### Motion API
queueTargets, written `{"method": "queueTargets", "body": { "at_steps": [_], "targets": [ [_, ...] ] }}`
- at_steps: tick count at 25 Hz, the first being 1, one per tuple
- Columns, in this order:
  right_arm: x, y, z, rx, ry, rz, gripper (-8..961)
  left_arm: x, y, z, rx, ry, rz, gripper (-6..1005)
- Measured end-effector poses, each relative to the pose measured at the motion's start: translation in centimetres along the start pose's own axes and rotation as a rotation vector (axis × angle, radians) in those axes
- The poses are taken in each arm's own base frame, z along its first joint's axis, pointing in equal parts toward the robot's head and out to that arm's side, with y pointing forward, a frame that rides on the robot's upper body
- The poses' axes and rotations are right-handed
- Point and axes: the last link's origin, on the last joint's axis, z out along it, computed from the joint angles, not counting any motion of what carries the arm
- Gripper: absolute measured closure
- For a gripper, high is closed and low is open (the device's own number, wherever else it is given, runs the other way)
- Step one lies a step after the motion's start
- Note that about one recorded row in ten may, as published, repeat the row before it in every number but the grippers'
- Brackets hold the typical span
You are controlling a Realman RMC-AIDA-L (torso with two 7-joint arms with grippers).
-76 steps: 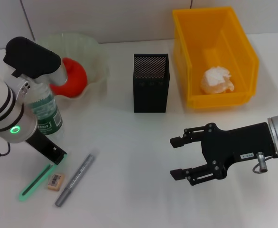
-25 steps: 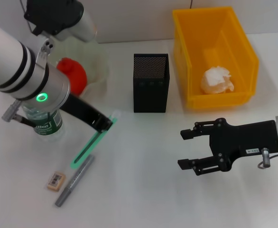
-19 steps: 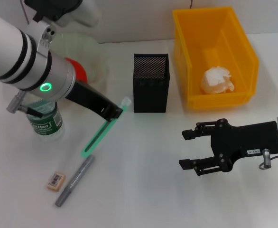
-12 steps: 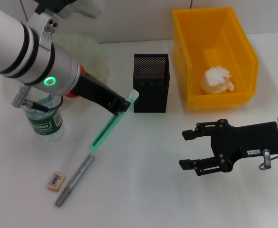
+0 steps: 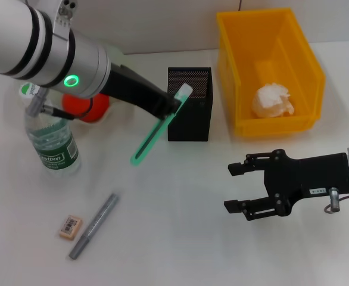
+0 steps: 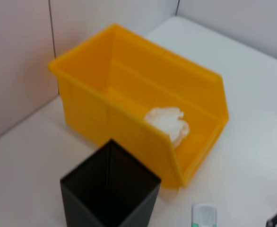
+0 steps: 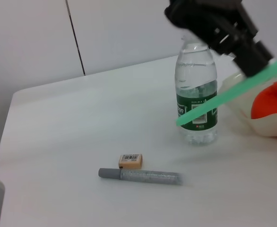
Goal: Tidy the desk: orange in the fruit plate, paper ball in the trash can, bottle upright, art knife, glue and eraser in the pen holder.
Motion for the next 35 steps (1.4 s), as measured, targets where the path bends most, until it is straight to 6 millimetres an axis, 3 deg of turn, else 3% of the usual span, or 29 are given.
{"method": "queueTargets", "body": {
  "at_steps": [15, 29, 35],
  "targets": [
    [0.2, -0.1, 0.3, 0.0, 0.0, 0.01, 187, 3.3, 0.5, -0.5, -0.037, 0.256, 0.077, 889],
    [0.1, -0.2, 0.3, 0.004, 0.001, 0.008, 187, 3.6, -0.2, 0.5, -0.059, 0.365, 0.098, 888],
    [0.1, -0.2, 0.4, 0.003, 0.0, 0.007, 187, 3.4, -1.0, 2.0, -0.06, 0.448, 0.103, 888]
  ]
}}
